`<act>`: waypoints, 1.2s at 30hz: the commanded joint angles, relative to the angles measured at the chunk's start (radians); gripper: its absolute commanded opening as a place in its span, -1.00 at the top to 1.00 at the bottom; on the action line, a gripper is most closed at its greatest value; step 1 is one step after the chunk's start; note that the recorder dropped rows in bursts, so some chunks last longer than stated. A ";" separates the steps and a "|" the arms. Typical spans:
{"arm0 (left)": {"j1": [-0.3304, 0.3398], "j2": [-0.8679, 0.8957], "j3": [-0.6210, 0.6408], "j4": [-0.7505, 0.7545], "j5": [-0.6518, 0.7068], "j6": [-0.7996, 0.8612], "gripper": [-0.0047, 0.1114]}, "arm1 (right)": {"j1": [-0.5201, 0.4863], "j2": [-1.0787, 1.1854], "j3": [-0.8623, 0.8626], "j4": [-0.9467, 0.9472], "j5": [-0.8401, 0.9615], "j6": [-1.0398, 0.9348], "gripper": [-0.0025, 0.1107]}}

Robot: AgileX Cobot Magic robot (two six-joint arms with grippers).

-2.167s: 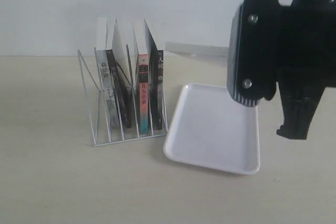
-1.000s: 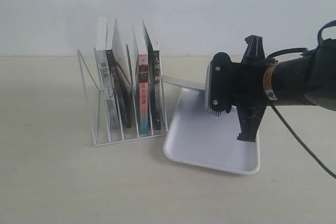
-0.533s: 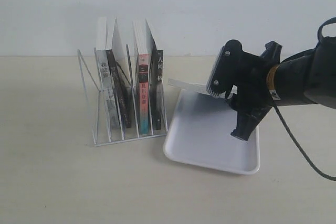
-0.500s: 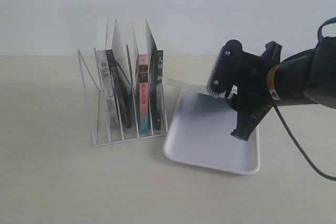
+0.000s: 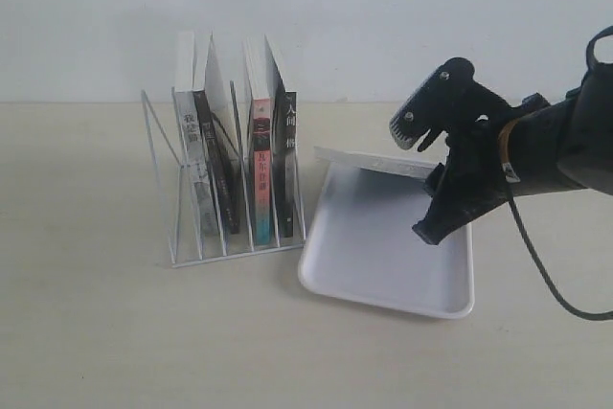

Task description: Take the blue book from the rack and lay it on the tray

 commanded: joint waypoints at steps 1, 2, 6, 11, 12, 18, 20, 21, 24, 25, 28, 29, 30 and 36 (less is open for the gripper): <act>0.002 -0.003 -0.001 -0.004 -0.004 0.000 0.85 | -0.002 -0.051 -0.010 0.015 0.004 0.030 0.19; 0.002 -0.003 -0.001 -0.004 -0.004 0.000 0.85 | -0.002 -0.061 -0.010 0.015 0.011 0.030 0.19; 0.002 -0.003 -0.001 -0.004 -0.004 0.000 0.85 | -0.002 -0.083 -0.010 0.015 0.011 0.106 0.19; 0.002 -0.003 -0.001 -0.004 -0.004 0.000 0.85 | -0.002 -0.107 -0.010 0.017 0.029 0.160 0.19; 0.002 -0.003 -0.001 -0.004 -0.004 0.000 0.85 | -0.002 -0.110 -0.010 0.020 0.036 0.160 0.19; 0.002 -0.003 -0.001 -0.004 -0.004 0.000 0.85 | -0.002 -0.192 -0.010 0.138 0.173 0.160 0.23; 0.002 -0.003 -0.001 -0.004 -0.004 0.000 0.85 | -0.002 -0.244 -0.010 0.189 0.229 0.160 0.50; 0.002 -0.003 -0.001 -0.004 -0.004 0.000 0.85 | -0.002 -0.267 -0.010 0.201 0.250 0.160 0.72; 0.002 -0.003 -0.001 -0.004 -0.004 0.000 0.85 | -0.002 -0.360 -0.010 0.238 0.327 0.190 0.95; 0.002 -0.003 -0.001 -0.004 -0.004 0.000 0.85 | -0.002 -0.392 -0.010 0.250 0.353 0.194 0.95; 0.002 -0.003 -0.001 -0.004 -0.004 0.000 0.85 | -0.002 -0.474 -0.010 0.250 0.387 0.194 0.95; 0.002 -0.003 -0.001 -0.004 -0.004 0.000 0.85 | -0.002 -0.499 -0.010 0.250 0.387 0.194 0.95; 0.002 -0.003 -0.001 -0.004 -0.004 0.000 0.85 | -0.002 -0.517 -0.010 0.250 0.385 0.194 0.95; 0.002 -0.003 -0.001 -0.004 -0.004 0.000 0.85 | -0.002 -0.624 -0.010 0.218 0.378 0.194 0.95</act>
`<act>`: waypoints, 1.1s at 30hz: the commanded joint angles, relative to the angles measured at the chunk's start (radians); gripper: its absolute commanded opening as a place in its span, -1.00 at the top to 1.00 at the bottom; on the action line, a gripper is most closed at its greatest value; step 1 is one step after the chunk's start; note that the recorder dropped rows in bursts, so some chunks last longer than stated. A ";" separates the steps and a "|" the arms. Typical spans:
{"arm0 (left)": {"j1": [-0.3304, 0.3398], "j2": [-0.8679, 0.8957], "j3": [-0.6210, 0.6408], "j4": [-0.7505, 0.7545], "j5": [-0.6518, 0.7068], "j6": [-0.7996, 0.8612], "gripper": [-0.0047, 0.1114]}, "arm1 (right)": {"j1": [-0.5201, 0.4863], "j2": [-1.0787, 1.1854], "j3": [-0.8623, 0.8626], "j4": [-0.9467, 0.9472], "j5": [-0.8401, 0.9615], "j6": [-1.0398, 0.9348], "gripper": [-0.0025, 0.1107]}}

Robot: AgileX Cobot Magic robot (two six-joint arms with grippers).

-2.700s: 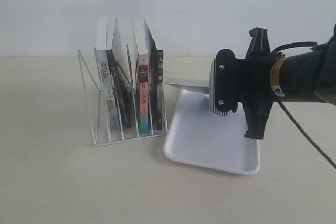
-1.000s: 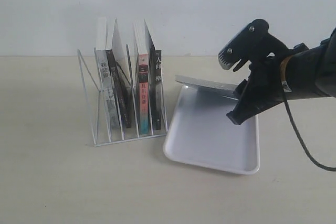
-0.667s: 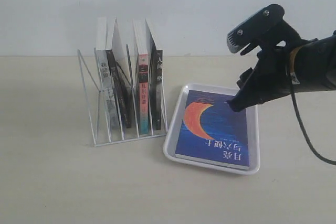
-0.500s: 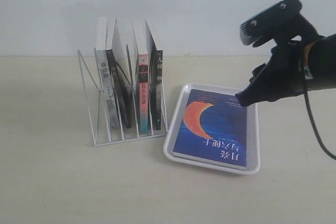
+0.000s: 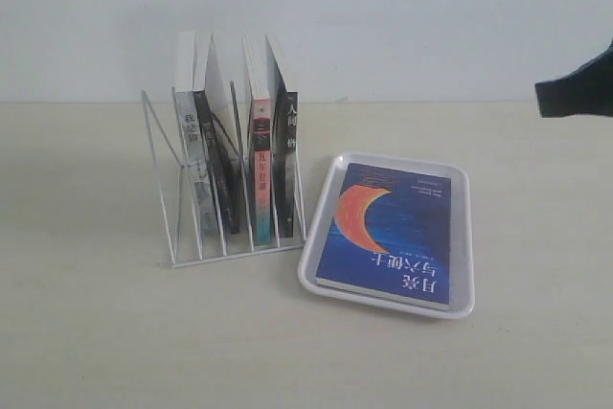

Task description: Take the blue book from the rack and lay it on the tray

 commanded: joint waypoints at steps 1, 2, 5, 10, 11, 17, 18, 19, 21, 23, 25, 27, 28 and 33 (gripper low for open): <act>0.002 -0.003 -0.001 -0.004 -0.004 0.000 0.85 | -0.002 -0.079 -0.005 -0.030 0.005 0.002 0.95; 0.002 -0.003 -0.001 -0.004 -0.004 0.000 0.85 | -0.002 -0.093 -0.005 -0.030 0.005 0.002 0.95; 0.002 -0.003 -0.001 -0.004 -0.004 0.000 0.85 | -0.002 -0.127 -0.005 -0.030 0.003 0.002 0.95; 0.002 -0.003 -0.001 -0.004 -0.004 0.000 0.85 | -0.002 -0.169 -0.005 -0.030 -0.001 0.002 0.95; 0.002 -0.003 -0.001 -0.004 -0.004 0.000 0.85 | -0.002 -0.177 -0.005 -0.030 0.006 0.002 0.95; 0.002 -0.003 -0.001 -0.004 -0.004 0.000 0.85 | -0.021 -0.243 0.006 -0.063 0.062 0.002 0.95; 0.002 -0.003 -0.001 -0.004 -0.004 0.000 0.85 | -0.041 -0.262 0.020 -0.059 0.048 0.012 0.95; 0.002 -0.003 -0.001 -0.004 -0.004 0.000 0.85 | -0.062 -0.283 0.041 -0.052 0.030 0.021 0.95; 0.002 -0.003 -0.001 -0.004 -0.004 0.000 0.85 | -0.119 -0.334 0.100 -0.044 -0.032 0.053 0.95; 0.002 -0.003 -0.001 -0.004 -0.004 0.000 0.85 | -0.171 -0.390 0.167 -0.044 -0.099 0.074 0.95; 0.002 -0.003 -0.001 -0.004 -0.004 0.000 0.85 | -0.213 -0.463 0.244 -0.044 -0.160 0.076 0.95; 0.002 -0.003 -0.001 -0.004 -0.004 0.000 0.85 | -0.232 -0.538 0.311 -0.046 -0.177 0.076 0.95; 0.002 -0.003 -0.001 -0.004 -0.004 0.000 0.85 | -0.237 -0.583 0.347 -0.046 -0.174 0.076 0.95; 0.002 -0.003 -0.001 -0.004 -0.004 0.000 0.85 | -0.241 -0.853 0.529 -0.048 -0.181 0.078 0.95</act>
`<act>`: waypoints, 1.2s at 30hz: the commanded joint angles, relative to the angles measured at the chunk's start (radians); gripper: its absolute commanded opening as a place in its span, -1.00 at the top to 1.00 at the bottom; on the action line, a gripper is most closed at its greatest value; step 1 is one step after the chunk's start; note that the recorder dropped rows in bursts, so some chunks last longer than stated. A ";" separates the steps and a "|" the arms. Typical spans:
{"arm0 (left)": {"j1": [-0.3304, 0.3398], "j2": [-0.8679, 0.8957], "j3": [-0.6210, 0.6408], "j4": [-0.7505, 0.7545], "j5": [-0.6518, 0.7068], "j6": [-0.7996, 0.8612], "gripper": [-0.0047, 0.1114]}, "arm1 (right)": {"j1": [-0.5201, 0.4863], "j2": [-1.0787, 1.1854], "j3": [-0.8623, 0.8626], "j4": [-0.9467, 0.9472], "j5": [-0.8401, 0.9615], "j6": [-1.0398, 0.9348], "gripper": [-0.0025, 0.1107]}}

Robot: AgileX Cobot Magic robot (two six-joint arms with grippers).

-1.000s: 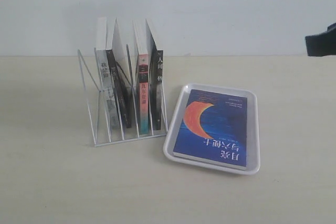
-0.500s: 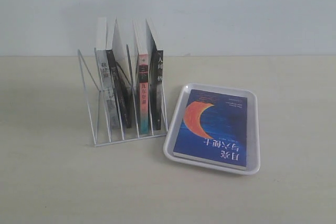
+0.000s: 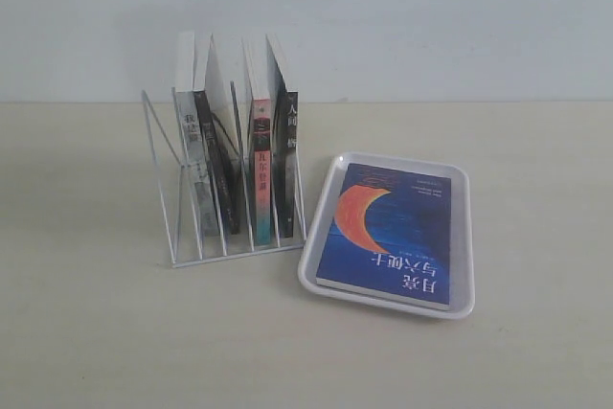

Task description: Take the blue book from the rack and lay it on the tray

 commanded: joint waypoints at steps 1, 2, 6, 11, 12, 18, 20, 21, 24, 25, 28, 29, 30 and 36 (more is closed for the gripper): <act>0.002 -0.003 -0.001 -0.004 -0.004 0.000 0.85 | -0.007 -0.181 0.116 -0.006 -0.023 0.002 0.95; 0.002 -0.003 -0.001 -0.004 -0.004 0.000 0.85 | -0.007 -0.226 0.141 -0.006 -0.023 0.002 0.95; 0.002 -0.003 -0.001 -0.004 -0.004 0.000 0.85 | -0.007 -0.290 0.198 -0.006 -0.023 0.004 0.95; 0.002 -0.003 -0.001 -0.004 -0.004 0.000 0.85 | -0.007 -0.290 0.250 0.037 -0.024 0.074 0.95; 0.002 -0.003 -0.001 -0.004 -0.004 0.000 0.85 | -0.007 -0.290 0.266 0.054 -0.035 0.074 0.95; 0.002 -0.003 -0.001 -0.004 -0.004 0.000 0.85 | -0.007 -0.290 0.287 0.462 -0.105 -0.375 0.95; 0.002 -0.003 -0.001 -0.004 -0.004 0.000 0.85 | -0.007 -0.290 0.287 0.496 -0.105 -0.380 0.95; 0.002 -0.003 -0.001 -0.004 -0.004 0.000 0.85 | -0.007 -0.290 0.287 0.512 -0.105 -0.395 0.95; 0.002 -0.003 -0.001 -0.004 -0.004 0.000 0.85 | -0.007 -0.290 0.287 0.625 -0.105 -0.552 0.95; 0.002 -0.003 -0.001 -0.004 -0.004 0.000 0.85 | -0.007 -0.290 0.287 0.637 -0.105 -0.565 0.95; 0.002 -0.003 -0.001 -0.004 -0.004 0.000 0.85 | -0.007 -0.290 0.287 0.637 -0.100 -0.565 0.95; 0.002 -0.003 -0.001 -0.004 -0.004 0.000 0.85 | -0.007 -0.290 0.287 0.637 -0.094 -0.565 0.95; 0.002 -0.003 -0.001 -0.004 -0.004 0.000 0.85 | -0.007 -0.290 0.287 0.637 -0.085 -0.565 0.95; 0.002 -0.003 -0.001 -0.004 -0.004 0.000 0.85 | -0.007 -0.290 0.287 0.637 -0.001 -0.562 0.95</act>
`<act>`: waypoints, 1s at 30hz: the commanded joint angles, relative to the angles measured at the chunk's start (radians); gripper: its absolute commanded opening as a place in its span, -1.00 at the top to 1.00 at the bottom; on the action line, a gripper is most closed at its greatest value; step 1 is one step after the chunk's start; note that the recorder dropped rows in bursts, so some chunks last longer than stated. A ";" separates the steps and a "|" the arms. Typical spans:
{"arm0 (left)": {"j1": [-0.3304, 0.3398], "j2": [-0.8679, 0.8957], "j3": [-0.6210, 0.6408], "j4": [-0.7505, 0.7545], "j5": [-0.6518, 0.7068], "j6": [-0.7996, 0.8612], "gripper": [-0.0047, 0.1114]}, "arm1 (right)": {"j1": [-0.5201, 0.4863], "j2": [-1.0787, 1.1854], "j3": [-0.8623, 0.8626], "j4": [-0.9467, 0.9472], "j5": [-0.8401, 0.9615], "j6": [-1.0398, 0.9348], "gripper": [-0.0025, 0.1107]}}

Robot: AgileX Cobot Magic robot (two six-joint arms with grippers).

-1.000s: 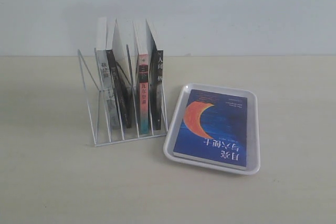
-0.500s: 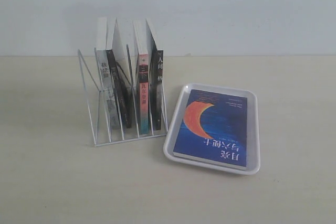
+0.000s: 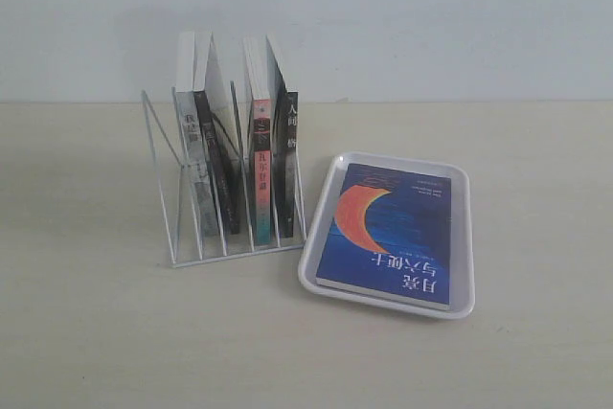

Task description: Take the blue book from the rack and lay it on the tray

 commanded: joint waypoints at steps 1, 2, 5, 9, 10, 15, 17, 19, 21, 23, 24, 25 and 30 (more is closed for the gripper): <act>0.002 -0.003 -0.001 -0.004 -0.004 0.000 0.85 | -0.003 -0.004 0.002 0.002 0.066 -0.007 0.95; 0.002 -0.003 -0.001 -0.004 -0.004 0.000 0.85 | -0.005 -0.004 0.002 -0.003 0.080 -0.009 0.95; 0.002 -0.003 -0.001 -0.004 -0.004 0.000 0.85 | -0.075 -0.004 0.013 -0.003 0.085 -0.006 0.95; 0.002 -0.003 -0.001 -0.004 -0.004 0.000 0.85 | -0.167 -0.004 0.075 0.027 0.066 -0.005 0.95; 0.002 -0.003 -0.001 -0.004 -0.004 0.000 0.85 | -0.197 -0.004 0.094 0.033 0.055 -0.005 0.95; 0.002 -0.003 -0.001 -0.004 -0.004 0.000 0.85 | -0.315 -0.004 0.119 0.085 -0.003 -0.006 0.95; 0.002 -0.003 -0.001 -0.004 -0.004 0.000 0.85 | -0.329 -0.004 0.119 0.086 -0.003 -0.015 0.95; 0.002 -0.003 -0.001 -0.004 -0.004 0.000 0.85 | -0.329 -0.004 0.119 0.086 -0.003 -0.033 0.95; 0.002 -0.003 -0.001 -0.004 -0.004 0.000 0.85 | -0.329 -0.004 0.119 0.086 -0.003 -0.057 0.95; 0.002 -0.003 -0.001 -0.004 -0.004 0.000 0.85 | -0.329 -0.004 0.119 0.086 -0.003 -0.067 0.95; 0.002 -0.003 -0.001 -0.004 -0.004 0.000 0.85 | -0.329 -0.004 0.119 0.086 -0.003 -0.067 0.95; 0.002 -0.003 -0.001 -0.004 -0.004 0.000 0.85 | -0.329 -0.004 0.119 0.086 -0.003 -0.067 0.95; 0.002 -0.003 -0.001 -0.004 -0.004 0.000 0.85 | -0.298 -0.004 0.119 0.086 -0.003 -0.066 0.95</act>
